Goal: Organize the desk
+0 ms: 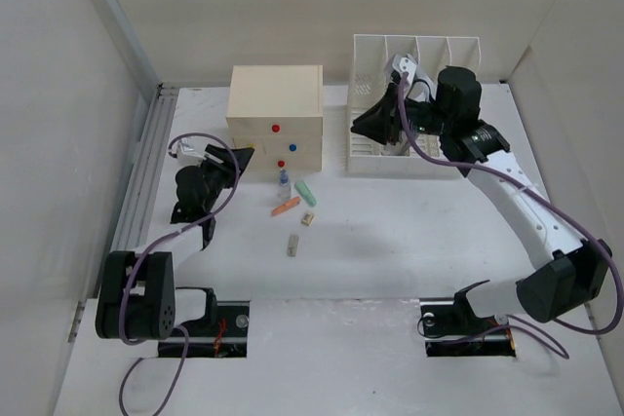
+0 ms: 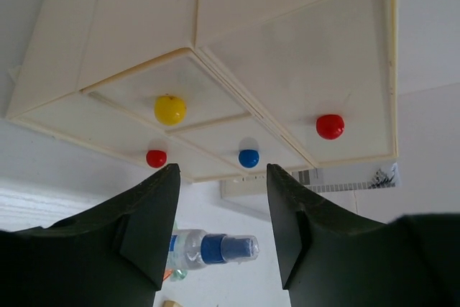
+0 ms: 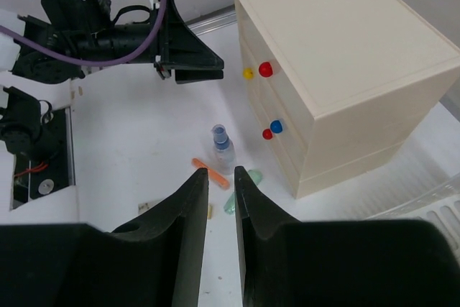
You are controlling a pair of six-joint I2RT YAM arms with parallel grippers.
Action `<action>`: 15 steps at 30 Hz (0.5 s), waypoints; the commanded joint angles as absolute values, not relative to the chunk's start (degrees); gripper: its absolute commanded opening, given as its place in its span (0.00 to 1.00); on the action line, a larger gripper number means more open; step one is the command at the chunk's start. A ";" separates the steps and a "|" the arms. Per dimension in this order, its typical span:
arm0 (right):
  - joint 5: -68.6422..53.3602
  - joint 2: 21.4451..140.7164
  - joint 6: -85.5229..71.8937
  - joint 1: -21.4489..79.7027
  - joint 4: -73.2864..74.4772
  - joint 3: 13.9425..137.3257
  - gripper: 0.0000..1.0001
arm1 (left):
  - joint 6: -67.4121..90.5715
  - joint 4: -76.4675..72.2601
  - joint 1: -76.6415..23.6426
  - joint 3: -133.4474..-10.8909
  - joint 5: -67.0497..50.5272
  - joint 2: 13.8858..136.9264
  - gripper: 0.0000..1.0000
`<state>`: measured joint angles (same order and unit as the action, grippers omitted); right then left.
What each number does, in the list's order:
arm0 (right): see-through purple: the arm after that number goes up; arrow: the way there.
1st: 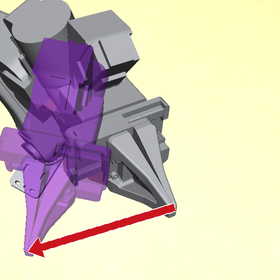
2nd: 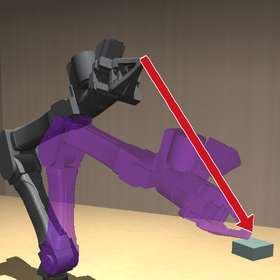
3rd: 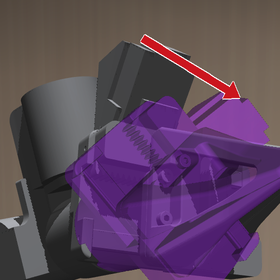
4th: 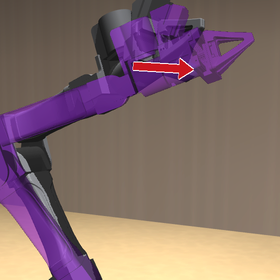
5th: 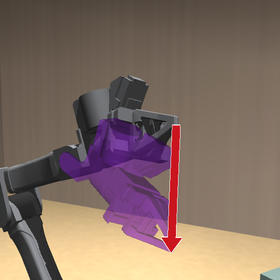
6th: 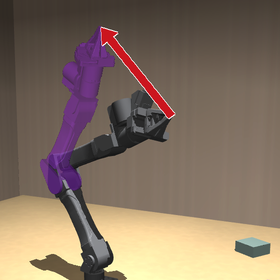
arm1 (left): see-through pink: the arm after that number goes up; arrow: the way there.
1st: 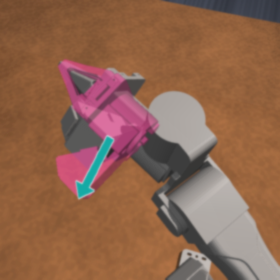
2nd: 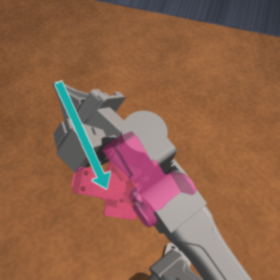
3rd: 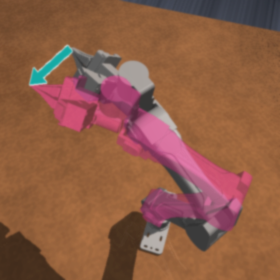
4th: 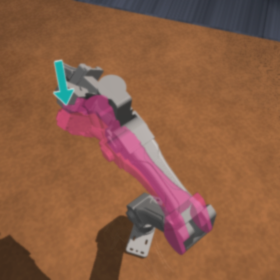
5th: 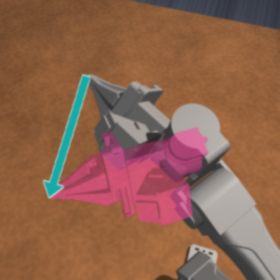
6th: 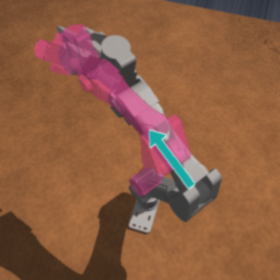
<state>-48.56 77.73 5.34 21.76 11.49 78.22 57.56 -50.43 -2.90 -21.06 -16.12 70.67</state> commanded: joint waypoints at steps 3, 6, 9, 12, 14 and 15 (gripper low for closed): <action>-51.33 77.96 4.31 21.45 8.70 78.40 0.27 | 56.96 -55.55 -2.64 -21.97 -15.48 71.81 0.48; -51.33 77.96 4.31 21.45 8.70 78.40 0.27 | 56.95 -55.55 -2.64 -22.50 -13.90 72.86 0.48; -51.33 78.49 4.31 21.45 8.70 78.40 0.27 | 56.34 -55.55 -2.64 -23.12 -13.10 74.26 0.49; -51.33 78.49 4.31 21.45 8.70 78.40 0.27 | 55.81 -54.32 -2.64 -24.61 -12.48 75.50 0.49; -51.33 78.49 4.31 21.45 8.70 78.40 0.27 | 55.81 -54.32 -2.64 -25.13 -11.34 76.90 0.49; -51.33 78.49 4.31 21.45 8.70 78.40 0.28 | 55.81 -54.32 -2.64 -25.14 -11.34 76.90 0.49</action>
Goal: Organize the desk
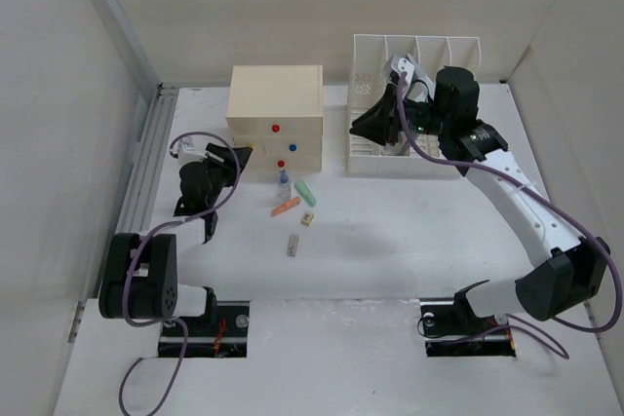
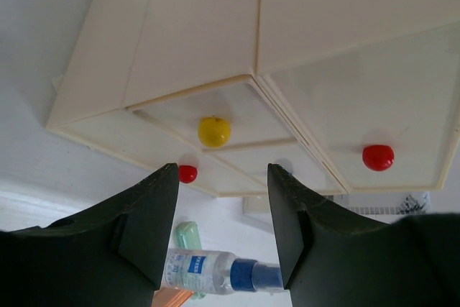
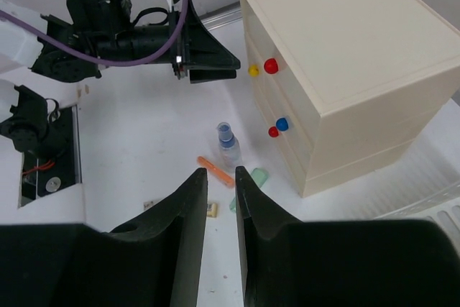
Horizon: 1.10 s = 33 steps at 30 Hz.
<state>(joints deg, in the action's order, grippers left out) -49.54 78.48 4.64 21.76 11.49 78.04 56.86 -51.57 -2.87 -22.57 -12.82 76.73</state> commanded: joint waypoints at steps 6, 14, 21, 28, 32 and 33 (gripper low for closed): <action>-51.33 78.49 4.31 20.92 8.70 78.40 0.28 | 54.67 -54.32 -2.64 -26.19 -10.20 79.80 0.49; -51.33 78.49 4.31 20.92 8.70 78.40 0.28 | 54.14 -54.93 -2.64 -28.65 -10.72 83.14 0.45; -51.33 78.49 4.83 20.92 8.70 78.40 0.28 | 53.62 -54.93 -2.64 -29.71 -10.72 83.67 0.35; -51.86 78.49 4.83 20.92 8.70 78.40 0.28 | 53.61 -54.93 -2.64 -30.23 -10.72 84.20 0.34; -51.86 78.49 4.83 20.92 8.70 78.40 0.28 | 53.61 -54.93 -4.48 -30.85 -10.20 85.34 0.32; -51.86 78.49 4.83 20.92 8.70 78.40 0.29 | 53.09 -54.93 -4.48 -30.85 -10.20 85.34 0.31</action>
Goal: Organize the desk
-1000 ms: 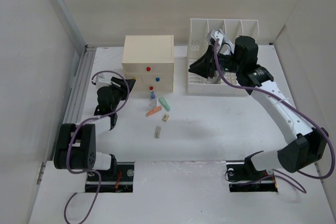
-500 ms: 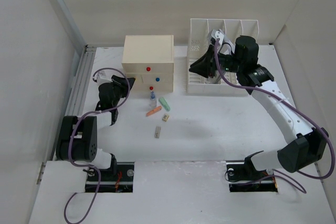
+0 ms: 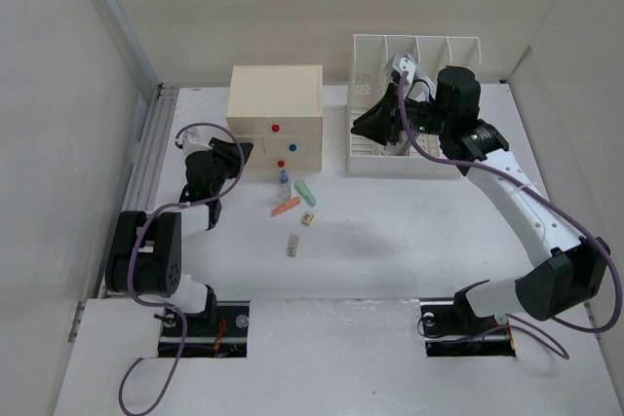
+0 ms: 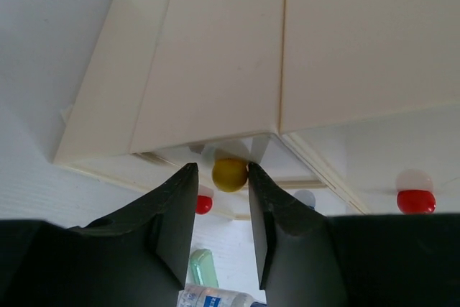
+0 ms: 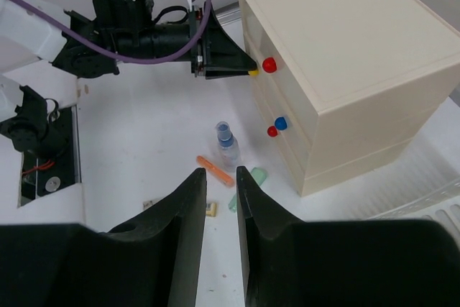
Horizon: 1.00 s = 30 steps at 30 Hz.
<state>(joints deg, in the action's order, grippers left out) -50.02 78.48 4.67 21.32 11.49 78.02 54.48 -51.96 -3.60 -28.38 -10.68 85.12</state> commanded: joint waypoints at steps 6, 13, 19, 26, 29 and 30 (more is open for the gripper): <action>-51.86 78.49 4.83 20.92 8.70 77.87 0.29 | 53.09 -55.46 -6.15 -31.38 -9.67 86.57 0.24; -52.38 78.49 4.83 20.92 8.70 77.87 0.29 | 52.56 -54.94 -6.68 -31.38 -8.61 86.57 0.20; -52.38 78.49 4.83 20.92 8.70 77.87 0.29 | 52.03 -53.79 -6.68 -31.38 -7.56 85.43 0.13; -52.38 78.49 4.83 20.92 8.70 77.87 0.29 | 52.03 -52.74 -6.68 -29.97 -6.51 82.36 0.10; -52.91 78.49 4.83 20.92 8.70 77.87 0.29 | 51.50 -52.73 -6.68 -29.44 -6.50 81.83 0.08; -52.91 78.49 4.83 20.92 8.70 77.87 0.29 | 51.50 -52.73 -6.68 -28.92 -6.50 81.83 0.08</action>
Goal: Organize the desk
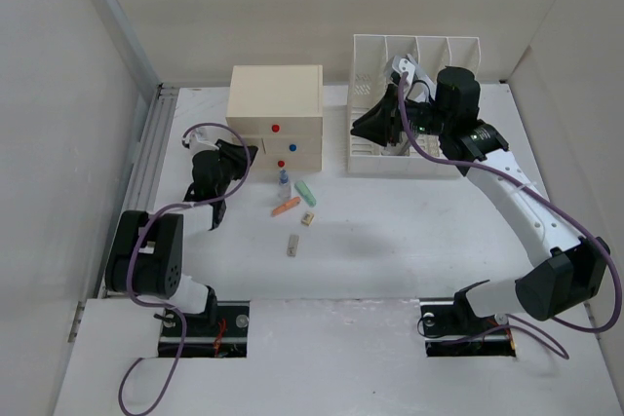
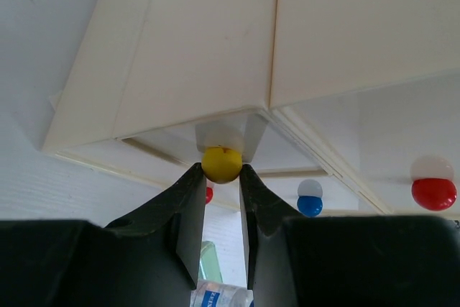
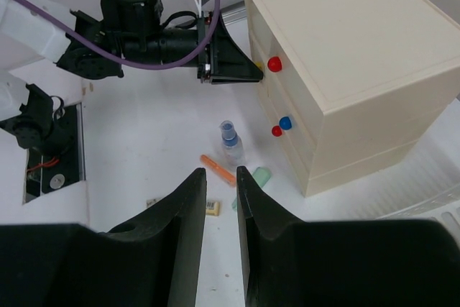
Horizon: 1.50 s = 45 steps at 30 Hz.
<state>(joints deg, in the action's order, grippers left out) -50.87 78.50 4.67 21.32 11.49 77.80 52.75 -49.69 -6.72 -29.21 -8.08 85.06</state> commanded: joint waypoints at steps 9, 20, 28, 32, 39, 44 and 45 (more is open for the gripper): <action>-52.91 78.49 4.83 20.92 8.70 77.87 0.30 | 52.03 -52.73 -6.68 -25.75 -6.50 78.58 0.06; -53.44 78.49 4.83 20.92 8.70 77.87 0.30 | 52.56 -52.73 -8.88 -19.34 -5.98 72.35 0.06; -53.44 78.49 4.83 20.92 8.70 77.87 0.30 | 53.09 -50.72 -10.72 -15.29 -4.92 66.36 0.06; -53.96 78.49 4.83 20.92 8.70 77.87 0.32 | 53.09 -49.13 -10.72 -14.24 -4.39 63.37 0.06; -54.49 79.01 4.83 20.92 8.70 77.87 0.34 | 51.95 -44.65 -10.72 -13.01 -3.16 59.06 0.06; -54.49 79.54 4.83 20.92 8.70 77.87 0.34 | 51.94 -42.80 -10.72 -12.49 -3.16 56.96 0.06; -54.49 79.54 4.83 20.92 8.70 77.87 0.34 | 51.94 -42.80 -10.72 -12.48 -3.69 56.95 0.06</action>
